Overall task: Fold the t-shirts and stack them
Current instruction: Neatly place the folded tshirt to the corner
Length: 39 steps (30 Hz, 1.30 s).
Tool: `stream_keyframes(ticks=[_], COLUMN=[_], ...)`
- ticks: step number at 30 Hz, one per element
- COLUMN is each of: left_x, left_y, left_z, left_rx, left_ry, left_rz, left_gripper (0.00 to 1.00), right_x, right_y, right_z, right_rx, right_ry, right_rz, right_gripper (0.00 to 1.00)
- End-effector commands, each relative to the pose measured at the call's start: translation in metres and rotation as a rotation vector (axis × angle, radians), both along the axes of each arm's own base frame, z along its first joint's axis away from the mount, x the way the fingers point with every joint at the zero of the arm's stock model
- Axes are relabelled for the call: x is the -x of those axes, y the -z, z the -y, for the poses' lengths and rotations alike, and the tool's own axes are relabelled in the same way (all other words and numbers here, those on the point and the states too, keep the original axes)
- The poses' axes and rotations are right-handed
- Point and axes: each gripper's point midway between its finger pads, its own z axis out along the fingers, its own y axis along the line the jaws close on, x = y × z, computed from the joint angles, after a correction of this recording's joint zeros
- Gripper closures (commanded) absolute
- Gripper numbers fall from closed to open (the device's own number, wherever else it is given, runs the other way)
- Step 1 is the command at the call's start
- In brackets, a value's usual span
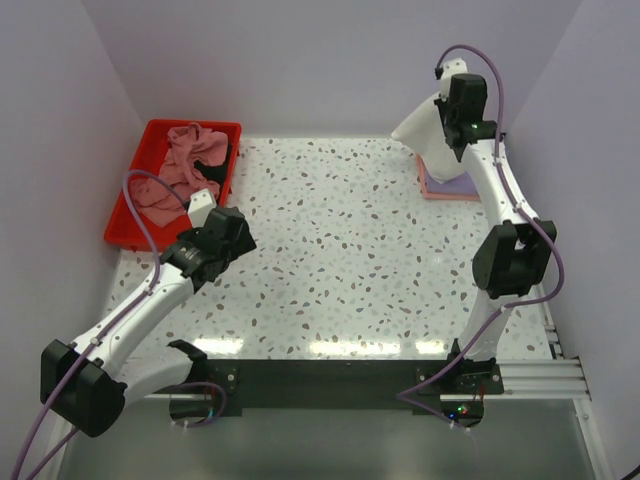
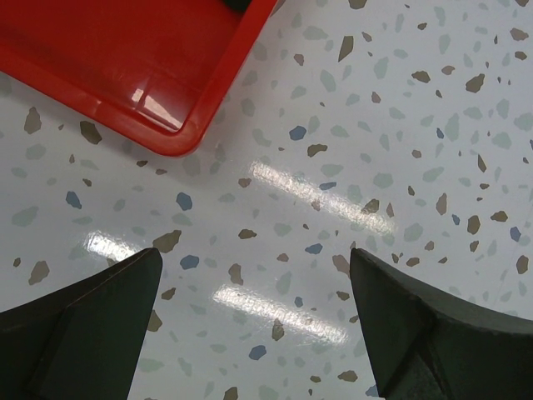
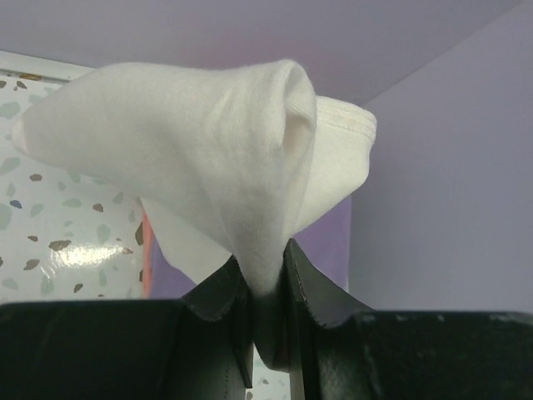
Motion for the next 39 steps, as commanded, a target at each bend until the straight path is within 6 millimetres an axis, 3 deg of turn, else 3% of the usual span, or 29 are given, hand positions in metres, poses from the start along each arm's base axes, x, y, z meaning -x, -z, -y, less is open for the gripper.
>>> stream_keyframes(ticks=[1, 7, 20, 30, 39], left_x=[-0.013, -0.014, -0.012, -0.012, -0.013], left_y=[-0.019, -0.019, -0.019, -0.016, -0.012], left_z=[0.004, 0.005, 0.005, 0.004, 0.002], left_rx=[0.019, 0.018, 0.022, 0.014, -0.003], left_ry=[0.0, 0.001, 0.003, -0.002, -0.01], left_rz=[0.062, 0.059, 0.06, 0.053, 0.035], left_gripper=[0.0, 0.0, 0.0, 0.0, 0.0], right_x=[-0.002, -0.001, 0.003, -0.01, -0.017], right_y=[-0.055, -0.058, -0.058, -0.027, 0.002], right_z=[-0.011, -0.025, -0.04, -0.013, 0.035], right_rx=[-0.092, -0.156, -0.073, 0.076, 0.128], right_ry=[-0.02, -0.05, -0.004, 0.135, 0.292], right_rz=[0.142, 0.142, 0.124, 0.083, 0.053], right_gripper=[1.0, 1.0, 1.0, 1.0, 0.99])
